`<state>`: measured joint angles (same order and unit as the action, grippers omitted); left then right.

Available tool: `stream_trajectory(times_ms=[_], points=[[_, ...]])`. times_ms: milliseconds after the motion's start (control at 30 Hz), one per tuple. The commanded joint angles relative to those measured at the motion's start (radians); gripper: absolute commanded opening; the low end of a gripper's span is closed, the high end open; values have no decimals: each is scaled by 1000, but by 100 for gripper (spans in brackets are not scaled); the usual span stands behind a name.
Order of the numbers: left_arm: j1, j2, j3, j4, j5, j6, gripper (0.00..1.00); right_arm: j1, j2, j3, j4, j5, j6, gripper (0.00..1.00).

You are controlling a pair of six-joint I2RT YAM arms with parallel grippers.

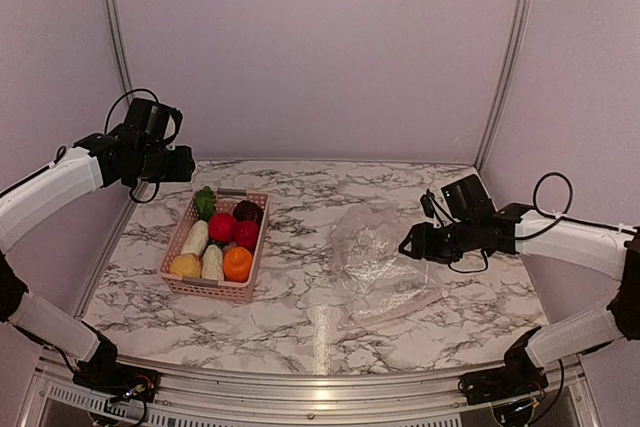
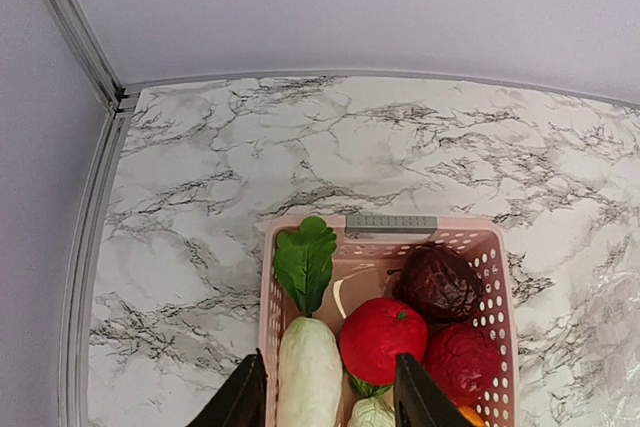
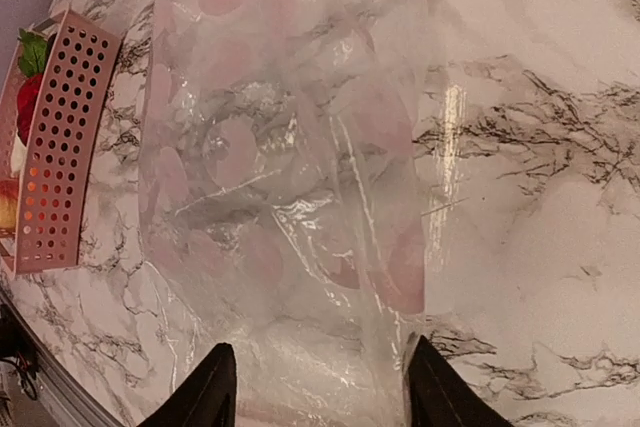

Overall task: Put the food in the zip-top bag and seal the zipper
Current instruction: Adjust the zipper food storage bag at the center of the board, then pick up the zipper food storage bag from the center of the board.

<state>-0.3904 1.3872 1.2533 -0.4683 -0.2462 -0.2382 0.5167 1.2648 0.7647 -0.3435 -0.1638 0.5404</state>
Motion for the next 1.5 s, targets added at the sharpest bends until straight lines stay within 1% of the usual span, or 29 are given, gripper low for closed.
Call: stream_trajectory(times_ms=[0, 33, 133, 200, 333, 400, 500, 533, 600, 667, 700, 933, 1067, 1233, 1467], points=[[-54, -13, -2, -1, -56, 9, 46, 16, -6, 128, -234, 38, -59, 58], [-73, -28, -15, 20, -73, 23, 47, 27, -22, 154, -282, 64, -90, 58], [-139, -57, -55, 69, -186, 84, 51, 81, -62, 223, -393, 133, -170, 58], [-152, -64, -70, 82, -207, 91, 51, 130, -78, 233, -418, 135, -197, 54], [-153, -58, -78, 89, -198, 78, 52, 223, -61, 190, -403, 86, -204, 41], [-153, -53, -77, 94, -176, 79, 52, 271, -32, 173, -397, 54, -206, 37], [-155, -65, -96, 131, -105, 123, 51, 341, 30, 185, -406, 18, -247, 34], [-158, -69, -106, 143, -95, 141, 51, 361, 57, 202, -434, 26, -279, 34], [-160, -72, -116, 150, -89, 152, 52, 408, 119, 250, -487, 70, -326, 39], [-160, -71, -122, 151, -83, 153, 52, 474, 187, 291, -532, 149, -378, 47], [-160, -72, -126, 152, -77, 151, 52, 507, 218, 308, -555, 219, -394, 49], [-160, -107, -167, 168, -74, 150, 52, 641, 395, 416, -629, 363, -435, 51], [-160, -124, -184, 168, -80, 155, 52, 677, 464, 451, -662, 447, -431, 55], [-160, -131, -190, 167, -73, 151, 52, 678, 507, 458, -675, 508, -414, 56], [-160, -148, -206, 166, -53, 128, 52, 678, 552, 466, -683, 541, -414, 51]])
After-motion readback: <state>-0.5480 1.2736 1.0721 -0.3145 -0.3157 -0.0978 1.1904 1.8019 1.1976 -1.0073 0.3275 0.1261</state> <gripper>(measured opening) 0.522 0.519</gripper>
